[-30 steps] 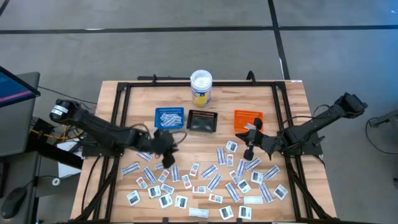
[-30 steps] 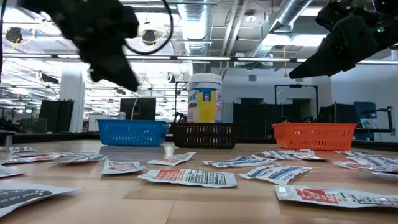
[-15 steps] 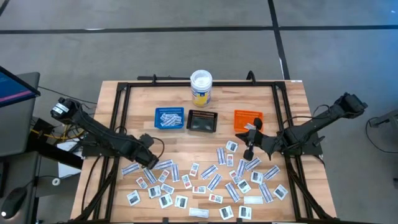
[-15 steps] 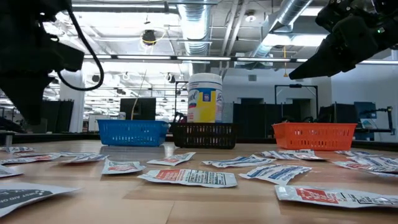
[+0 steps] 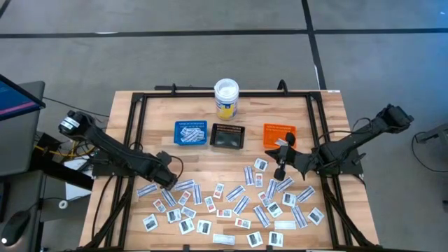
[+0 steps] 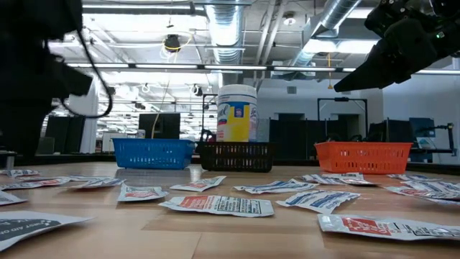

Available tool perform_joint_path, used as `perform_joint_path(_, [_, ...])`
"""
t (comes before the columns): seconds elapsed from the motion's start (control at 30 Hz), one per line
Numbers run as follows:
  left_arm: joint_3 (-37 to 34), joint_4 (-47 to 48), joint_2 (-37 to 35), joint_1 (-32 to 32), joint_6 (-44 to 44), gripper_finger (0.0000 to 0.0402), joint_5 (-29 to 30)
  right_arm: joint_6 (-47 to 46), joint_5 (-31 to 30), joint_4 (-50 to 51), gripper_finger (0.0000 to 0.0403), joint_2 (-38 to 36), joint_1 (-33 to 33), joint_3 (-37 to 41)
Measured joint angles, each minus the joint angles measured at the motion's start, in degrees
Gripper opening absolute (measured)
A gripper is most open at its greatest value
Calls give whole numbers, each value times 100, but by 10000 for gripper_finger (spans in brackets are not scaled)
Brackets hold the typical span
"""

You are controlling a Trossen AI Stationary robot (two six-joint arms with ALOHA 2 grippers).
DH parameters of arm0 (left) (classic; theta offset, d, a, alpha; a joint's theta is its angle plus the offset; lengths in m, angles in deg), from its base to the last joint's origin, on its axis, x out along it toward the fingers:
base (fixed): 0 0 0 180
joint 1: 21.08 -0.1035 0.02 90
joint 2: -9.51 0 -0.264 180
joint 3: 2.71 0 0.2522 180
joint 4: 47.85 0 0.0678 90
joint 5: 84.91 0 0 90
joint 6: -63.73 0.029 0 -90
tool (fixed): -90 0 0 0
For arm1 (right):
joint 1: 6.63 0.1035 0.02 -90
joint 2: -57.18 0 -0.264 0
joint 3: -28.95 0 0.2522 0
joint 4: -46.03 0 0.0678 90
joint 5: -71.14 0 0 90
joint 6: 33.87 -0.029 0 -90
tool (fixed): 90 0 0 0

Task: Pick & Place First Aid Supplies
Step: Put the blue bandage into the blue bin

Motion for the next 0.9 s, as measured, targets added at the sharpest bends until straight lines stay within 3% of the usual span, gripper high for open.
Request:
perform_joint_path(0.27, [-573, -420, 89, 2, -139, 220, -295, 0, -1, 0, 0, 0, -1, 0])
perform_joint_path(0.57, [-602, -886, 98, 0, -136, 106, -267, 0, -1, 0, 0, 0, 1, 0])
perform_joint_path(0.9, [-635, -1882, 126, -2, 59, 42, 617, 2, -1, 0, 0, 0, 1, 0])
